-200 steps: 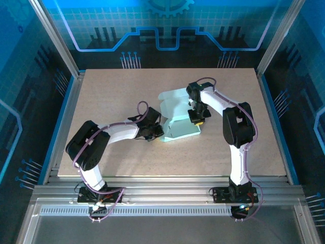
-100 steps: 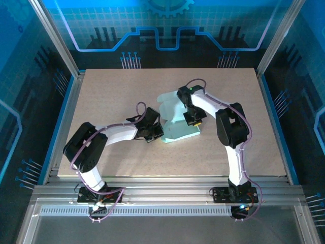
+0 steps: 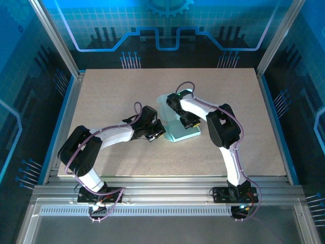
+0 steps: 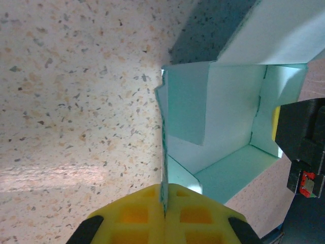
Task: Fold the paper box
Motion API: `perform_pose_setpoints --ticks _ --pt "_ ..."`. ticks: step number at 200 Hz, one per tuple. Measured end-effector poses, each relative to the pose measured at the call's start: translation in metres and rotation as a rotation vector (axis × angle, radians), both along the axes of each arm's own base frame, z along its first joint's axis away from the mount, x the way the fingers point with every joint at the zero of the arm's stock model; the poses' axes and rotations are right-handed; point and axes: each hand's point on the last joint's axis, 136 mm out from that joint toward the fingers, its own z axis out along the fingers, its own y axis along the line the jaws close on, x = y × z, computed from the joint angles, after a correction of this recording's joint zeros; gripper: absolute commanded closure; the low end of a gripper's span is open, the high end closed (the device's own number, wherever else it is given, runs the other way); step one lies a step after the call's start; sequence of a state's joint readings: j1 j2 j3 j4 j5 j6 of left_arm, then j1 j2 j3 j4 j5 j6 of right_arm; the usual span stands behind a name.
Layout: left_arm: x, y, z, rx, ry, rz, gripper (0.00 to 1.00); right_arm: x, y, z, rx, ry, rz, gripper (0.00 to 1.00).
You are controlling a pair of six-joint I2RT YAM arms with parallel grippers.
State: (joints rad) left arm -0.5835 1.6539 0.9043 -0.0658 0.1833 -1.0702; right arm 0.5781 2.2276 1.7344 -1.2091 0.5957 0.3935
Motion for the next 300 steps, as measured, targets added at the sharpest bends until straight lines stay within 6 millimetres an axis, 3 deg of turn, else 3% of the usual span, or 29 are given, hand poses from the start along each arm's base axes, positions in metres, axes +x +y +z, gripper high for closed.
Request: perform_pose_setpoints --ticks 69,108,152,247,300 --pt "0.000 0.000 -0.003 -0.025 -0.003 0.000 1.00 -0.001 0.000 0.000 -0.119 -0.032 0.050 1.00" --pt "-0.001 0.004 -0.006 -0.019 0.001 0.003 1.00 -0.003 0.003 0.003 -0.011 -0.055 0.031 1.00" --pt "0.003 0.013 -0.010 0.026 -0.014 0.007 1.00 0.005 0.010 0.005 0.149 -0.053 -0.003 0.84" --pt "0.002 0.031 -0.007 0.127 -0.023 0.019 1.00 0.010 0.016 0.004 0.172 -0.058 0.034 0.68" --pt "0.000 0.037 -0.010 0.156 -0.012 0.028 1.00 0.010 0.026 0.009 0.270 -0.073 0.032 0.69"
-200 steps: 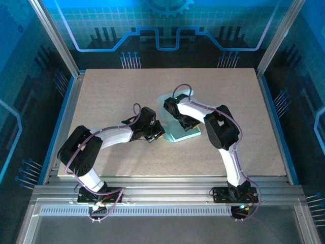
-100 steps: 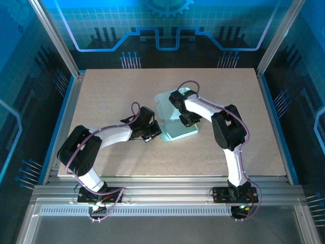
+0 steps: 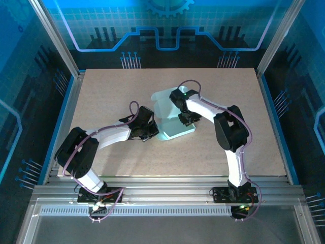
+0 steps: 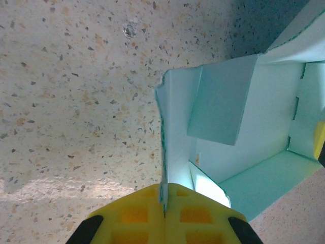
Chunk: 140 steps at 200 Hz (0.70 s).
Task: Fold the paper box
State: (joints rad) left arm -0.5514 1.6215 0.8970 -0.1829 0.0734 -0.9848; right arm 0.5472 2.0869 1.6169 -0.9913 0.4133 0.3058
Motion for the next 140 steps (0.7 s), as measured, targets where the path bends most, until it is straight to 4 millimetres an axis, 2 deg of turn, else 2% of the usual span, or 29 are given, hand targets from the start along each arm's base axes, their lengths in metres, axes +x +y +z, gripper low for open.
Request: perform_pose_setpoints --ticks 25,91,110,140 --pt "0.000 0.001 0.000 0.003 0.000 0.001 1.00 -0.003 0.001 -0.003 0.098 0.019 -0.029 0.66" --pt "0.000 0.001 0.000 0.003 0.000 0.001 1.00 -0.001 0.005 -0.001 0.283 0.029 -0.085 0.67" --pt "0.000 0.000 0.000 0.002 0.000 0.001 1.00 0.002 0.008 -0.001 0.308 0.021 -0.088 0.70" --pt "0.000 0.000 0.000 0.002 0.000 0.001 1.00 0.005 0.009 -0.001 0.322 0.015 -0.095 0.81"
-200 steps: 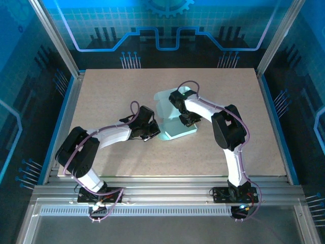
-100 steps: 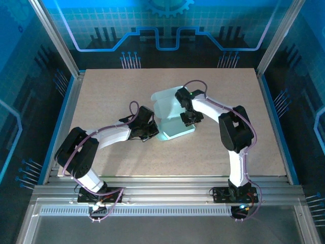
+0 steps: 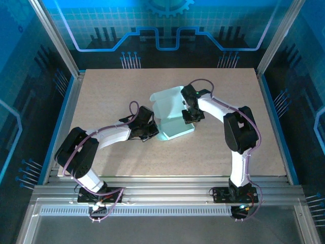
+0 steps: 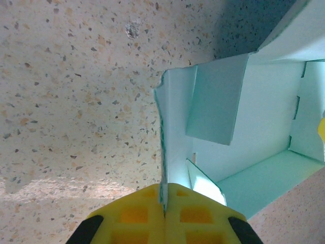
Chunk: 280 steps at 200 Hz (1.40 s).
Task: Fold the paper box
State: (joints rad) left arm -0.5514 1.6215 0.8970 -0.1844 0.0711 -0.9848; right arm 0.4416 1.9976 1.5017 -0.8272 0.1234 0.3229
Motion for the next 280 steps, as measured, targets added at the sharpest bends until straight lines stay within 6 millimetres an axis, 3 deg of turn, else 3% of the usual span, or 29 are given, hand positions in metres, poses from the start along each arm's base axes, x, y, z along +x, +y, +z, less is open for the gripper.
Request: perform_pose_setpoints --ticks 54,165,202,223,280 --pt "0.002 0.002 0.000 0.002 -0.002 0.009 1.00 0.004 -0.005 -0.002 -0.015 -0.002 0.006 0.99" --pt "0.003 0.002 0.001 -0.002 -0.004 0.010 1.00 0.005 0.003 -0.002 -0.345 -0.112 0.089 1.00" --pt "0.003 0.002 0.001 0.007 -0.013 -0.003 0.67 0.005 0.000 -0.001 -0.331 -0.110 0.072 1.00" --pt "0.004 0.005 0.009 0.025 -0.048 -0.019 0.54 0.006 -0.011 0.000 -0.318 -0.106 0.037 1.00" --pt "0.019 0.030 0.073 0.052 -0.265 -0.019 0.11 0.006 -0.041 0.000 -0.306 -0.087 -0.044 0.99"
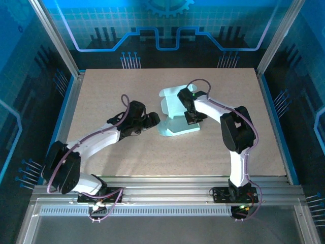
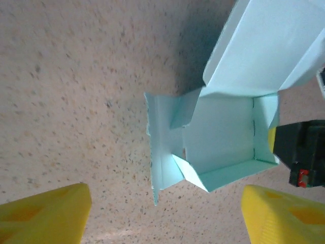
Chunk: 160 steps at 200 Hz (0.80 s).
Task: Fold the paper box
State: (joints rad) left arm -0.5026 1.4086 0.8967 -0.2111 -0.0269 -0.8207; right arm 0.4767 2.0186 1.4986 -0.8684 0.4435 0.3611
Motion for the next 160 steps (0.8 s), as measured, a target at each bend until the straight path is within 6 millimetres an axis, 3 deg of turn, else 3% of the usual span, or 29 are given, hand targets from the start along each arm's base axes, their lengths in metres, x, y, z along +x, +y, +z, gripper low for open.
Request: perform_pose_setpoints --ticks 17,29,72,89,116,160 --pt "0.007 0.016 0.008 0.008 -0.040 0.021 0.02 -0.001 -0.001 0.000 0.015 -0.005 -0.011 0.99" --pt "0.009 0.028 0.006 0.004 -0.053 0.044 0.01 -0.002 -0.002 0.000 0.027 -0.008 -0.018 0.99" --pt "0.001 0.056 -0.041 -0.053 0.032 0.096 0.01 -0.010 -0.005 0.000 0.158 -0.016 -0.070 1.00" --pt "0.002 0.057 -0.051 -0.093 0.055 0.103 0.01 -0.015 -0.008 0.001 0.247 -0.015 -0.097 1.00" --pt "0.009 0.054 -0.049 -0.175 0.023 0.106 0.01 -0.021 -0.013 0.008 0.394 -0.020 -0.134 1.00" --pt "0.023 0.040 -0.036 -0.301 -0.043 0.072 0.03 -0.018 -0.006 0.043 0.609 -0.104 -0.140 1.00"
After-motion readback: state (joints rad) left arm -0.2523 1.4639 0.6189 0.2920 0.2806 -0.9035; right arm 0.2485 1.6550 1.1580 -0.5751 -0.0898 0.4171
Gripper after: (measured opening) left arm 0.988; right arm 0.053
